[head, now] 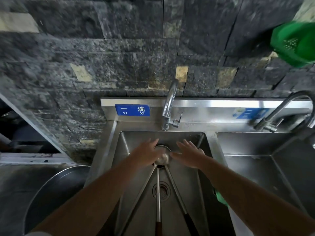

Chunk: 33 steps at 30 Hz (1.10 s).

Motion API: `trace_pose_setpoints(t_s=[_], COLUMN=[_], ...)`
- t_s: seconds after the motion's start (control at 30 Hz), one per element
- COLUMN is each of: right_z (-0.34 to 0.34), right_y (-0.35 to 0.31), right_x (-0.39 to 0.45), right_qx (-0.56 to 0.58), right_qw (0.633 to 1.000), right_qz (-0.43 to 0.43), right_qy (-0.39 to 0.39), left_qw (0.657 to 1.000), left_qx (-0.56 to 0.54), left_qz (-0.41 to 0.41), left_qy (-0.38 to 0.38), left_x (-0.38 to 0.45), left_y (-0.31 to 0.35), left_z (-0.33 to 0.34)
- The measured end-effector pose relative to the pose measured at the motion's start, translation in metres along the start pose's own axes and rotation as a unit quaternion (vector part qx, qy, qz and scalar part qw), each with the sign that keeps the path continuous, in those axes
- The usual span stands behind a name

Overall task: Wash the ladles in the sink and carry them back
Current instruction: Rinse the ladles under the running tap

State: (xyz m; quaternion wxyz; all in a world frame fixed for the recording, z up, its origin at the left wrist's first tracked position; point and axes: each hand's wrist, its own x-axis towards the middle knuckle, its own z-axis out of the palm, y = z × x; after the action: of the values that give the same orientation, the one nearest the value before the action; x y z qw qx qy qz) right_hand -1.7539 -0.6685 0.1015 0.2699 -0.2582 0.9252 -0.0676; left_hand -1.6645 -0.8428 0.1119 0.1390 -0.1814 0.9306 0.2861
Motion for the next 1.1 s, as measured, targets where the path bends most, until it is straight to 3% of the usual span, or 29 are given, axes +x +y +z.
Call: trace_pose_setpoints(t_s=[0.4, 0.67, 0.83, 0.97, 1.1], right_z=[-0.034, -0.033, -0.044, -0.044, -0.042], right_y=[-0.025, -0.023, -0.019, -0.006, 0.0], right_x=[0.057, 0.124, 0.162, 0.186, 0.195], right_qx=[0.086, 0.195, 0.252, 0.246, 0.243], right_qw=[0.989, 0.957, 0.925, 0.917, 0.916], right_qz=[0.09, 0.147, 0.18, 0.185, 0.183], right_qy=[0.08, 0.157, 0.22, 0.256, 0.26], left_qw=[0.997, 0.996, 0.995, 0.992, 0.995], left_qx=[0.021, 0.016, -0.015, -0.082, -0.027], left_qz=[0.076, 0.08, 0.096, 0.101, 0.088], left_qy=[-0.011, 0.04, 0.03, -0.002, 0.045], left_x=[0.076, 0.165, 0.234, 0.237, 0.233], left_y=[0.003, 0.002, -0.004, 0.009, 0.017], left_z=[-0.038, -0.042, -0.016, -0.027, -0.037])
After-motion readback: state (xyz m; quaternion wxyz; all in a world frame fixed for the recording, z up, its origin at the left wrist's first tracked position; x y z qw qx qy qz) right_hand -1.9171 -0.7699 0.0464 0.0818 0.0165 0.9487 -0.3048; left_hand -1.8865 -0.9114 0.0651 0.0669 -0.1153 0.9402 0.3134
